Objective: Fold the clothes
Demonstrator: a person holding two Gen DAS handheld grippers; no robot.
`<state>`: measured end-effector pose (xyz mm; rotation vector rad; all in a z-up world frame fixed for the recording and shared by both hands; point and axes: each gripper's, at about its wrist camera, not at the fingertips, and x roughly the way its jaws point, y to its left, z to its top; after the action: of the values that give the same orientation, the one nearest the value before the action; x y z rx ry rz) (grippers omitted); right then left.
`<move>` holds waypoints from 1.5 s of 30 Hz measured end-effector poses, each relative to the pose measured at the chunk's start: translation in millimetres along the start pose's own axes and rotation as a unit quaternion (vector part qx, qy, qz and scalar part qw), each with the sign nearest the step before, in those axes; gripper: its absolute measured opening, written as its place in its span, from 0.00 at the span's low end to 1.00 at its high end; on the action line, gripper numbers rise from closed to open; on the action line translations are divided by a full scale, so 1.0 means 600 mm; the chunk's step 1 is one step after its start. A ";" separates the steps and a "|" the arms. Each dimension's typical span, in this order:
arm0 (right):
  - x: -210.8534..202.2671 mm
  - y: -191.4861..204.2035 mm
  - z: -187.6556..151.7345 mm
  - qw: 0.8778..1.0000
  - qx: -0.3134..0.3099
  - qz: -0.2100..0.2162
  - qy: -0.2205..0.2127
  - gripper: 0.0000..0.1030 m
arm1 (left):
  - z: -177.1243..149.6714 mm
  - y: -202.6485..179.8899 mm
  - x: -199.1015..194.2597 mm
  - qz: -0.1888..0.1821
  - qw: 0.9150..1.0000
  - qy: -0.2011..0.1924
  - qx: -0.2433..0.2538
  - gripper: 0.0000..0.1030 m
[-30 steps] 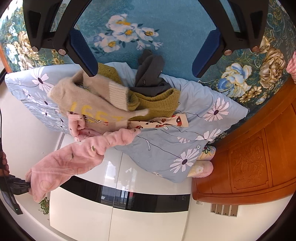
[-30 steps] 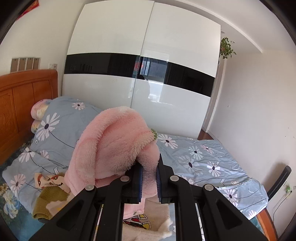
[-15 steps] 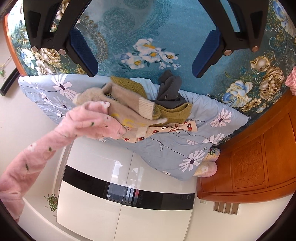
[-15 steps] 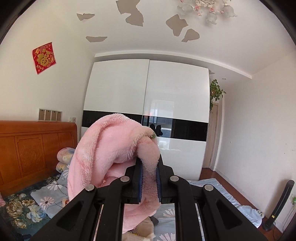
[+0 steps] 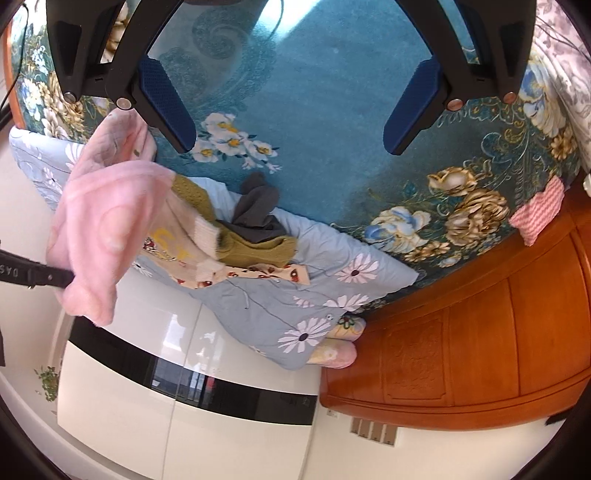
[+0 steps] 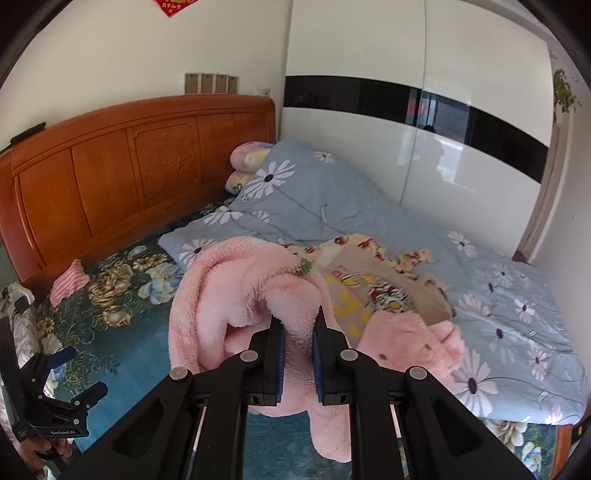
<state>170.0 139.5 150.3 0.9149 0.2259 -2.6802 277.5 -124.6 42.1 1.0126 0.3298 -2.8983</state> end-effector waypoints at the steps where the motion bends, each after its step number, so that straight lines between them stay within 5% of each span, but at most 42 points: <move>1: 0.032 0.030 -0.009 1.000 0.001 0.020 0.012 0.13 | -0.009 0.021 -0.003 0.014 1.000 0.002 -0.010 1.00; 5: 0.122 0.154 -0.029 0.994 0.025 0.101 0.042 0.13 | -0.048 0.110 -0.016 0.071 0.996 0.008 -0.058 1.00; 11: 0.246 0.321 -0.078 0.983 -0.003 0.145 0.113 0.14 | -0.123 0.218 -0.021 0.123 0.982 0.050 -0.136 1.00; 16: 0.323 0.369 -0.156 0.966 -0.014 0.159 0.205 0.20 | -0.164 0.232 -0.005 0.130 0.975 0.080 -0.163 1.00; 19: 0.333 0.369 -0.182 0.957 -0.021 0.183 0.223 0.22 | -0.174 0.222 0.018 0.113 0.973 0.095 -0.176 1.00; 21: 0.323 0.354 -0.183 0.953 -0.018 0.208 0.220 0.25 | -0.172 0.208 0.036 0.100 0.972 0.103 -0.185 1.00; 23: 0.298 0.325 -0.178 0.945 0.001 0.249 0.212 0.48 | -0.171 0.199 0.053 0.089 0.971 0.111 -0.193 1.00; 26: 0.251 0.258 -0.180 0.942 0.028 0.286 0.172 0.52 | -0.172 0.191 0.075 0.076 0.968 0.121 -0.205 1.00; 29: 0.219 0.129 -0.221 0.954 0.088 0.250 0.139 0.53 | -0.172 0.184 0.097 0.063 0.965 0.132 -0.218 1.00; 32: 0.207 -0.054 -0.316 0.952 0.227 0.153 0.139 0.53 | -0.172 0.176 0.119 0.049 0.961 0.143 -0.230 1.00; 34: 0.196 -0.175 -0.403 0.923 0.347 0.085 0.145 0.53 | -0.172 0.171 0.134 0.041 0.959 0.149 -0.238 1.00; 38: 0.161 -0.351 -0.562 0.831 0.540 0.011 0.134 0.53 | -0.147 0.180 0.173 0.027 0.952 0.153 -0.264 1.00; 41: 0.154 -0.396 -0.612 0.789 0.604 0.018 0.110 0.53 | -0.125 0.192 0.210 0.024 0.942 0.155 -0.296 1.00; 45: 0.170 -0.426 -0.620 0.750 0.657 0.032 0.070 0.53 | -0.103 0.221 0.251 0.024 0.920 0.155 -0.358 1.00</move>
<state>221.2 447.0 -191.7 1.3354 -1.8249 -2.3850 213.1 -237.3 -122.6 1.2664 1.2391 -2.2251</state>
